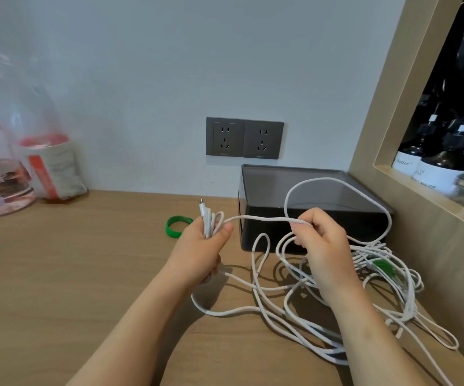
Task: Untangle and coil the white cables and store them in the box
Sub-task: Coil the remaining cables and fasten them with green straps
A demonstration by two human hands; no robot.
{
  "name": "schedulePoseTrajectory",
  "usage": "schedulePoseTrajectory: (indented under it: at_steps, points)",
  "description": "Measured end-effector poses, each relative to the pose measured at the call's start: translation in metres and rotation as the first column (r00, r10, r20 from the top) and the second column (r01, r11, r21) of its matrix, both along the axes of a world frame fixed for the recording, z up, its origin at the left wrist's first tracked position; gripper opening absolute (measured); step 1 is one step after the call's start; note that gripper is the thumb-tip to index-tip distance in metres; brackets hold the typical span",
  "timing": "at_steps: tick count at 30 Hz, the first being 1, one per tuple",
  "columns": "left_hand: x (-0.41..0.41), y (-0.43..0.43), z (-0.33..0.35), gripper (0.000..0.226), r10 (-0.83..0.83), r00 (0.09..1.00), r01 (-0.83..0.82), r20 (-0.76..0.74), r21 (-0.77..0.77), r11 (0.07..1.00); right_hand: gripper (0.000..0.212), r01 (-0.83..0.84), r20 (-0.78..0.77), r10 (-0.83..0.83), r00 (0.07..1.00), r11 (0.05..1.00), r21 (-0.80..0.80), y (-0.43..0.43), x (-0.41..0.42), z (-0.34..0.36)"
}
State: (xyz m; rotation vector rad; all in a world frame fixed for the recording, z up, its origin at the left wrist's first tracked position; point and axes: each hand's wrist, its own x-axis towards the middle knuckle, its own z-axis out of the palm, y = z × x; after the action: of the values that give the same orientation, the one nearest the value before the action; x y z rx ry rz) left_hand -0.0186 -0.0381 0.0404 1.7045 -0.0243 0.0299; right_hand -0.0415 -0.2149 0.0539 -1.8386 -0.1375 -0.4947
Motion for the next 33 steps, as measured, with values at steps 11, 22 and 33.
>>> schedulePoseTrajectory:
  at_steps: [11, 22, 33]
  points:
    - [-0.003, -0.004, 0.003, 0.043, -0.161, 0.981, 0.116, -0.109, -0.339, 0.934, 0.02, -0.118, 0.099, 0.132, 0.986, 0.983, -0.138, 0.009, -0.005, -0.003]
    - [0.0, -0.011, -0.003, 0.071, -0.143, 0.985, 0.102, -0.102, -0.332, 0.938, 0.027, -0.126, 0.124, 0.174, 0.977, 0.937, -0.325, 0.027, -0.005, -0.012]
    - [-0.004, -0.024, -0.006, 0.01, 0.218, 0.976, -0.195, 0.023, -0.359, 0.913, 0.028, -0.001, 0.258, 0.175, 0.95, 0.83, -0.558, 0.037, 0.0, -0.027]
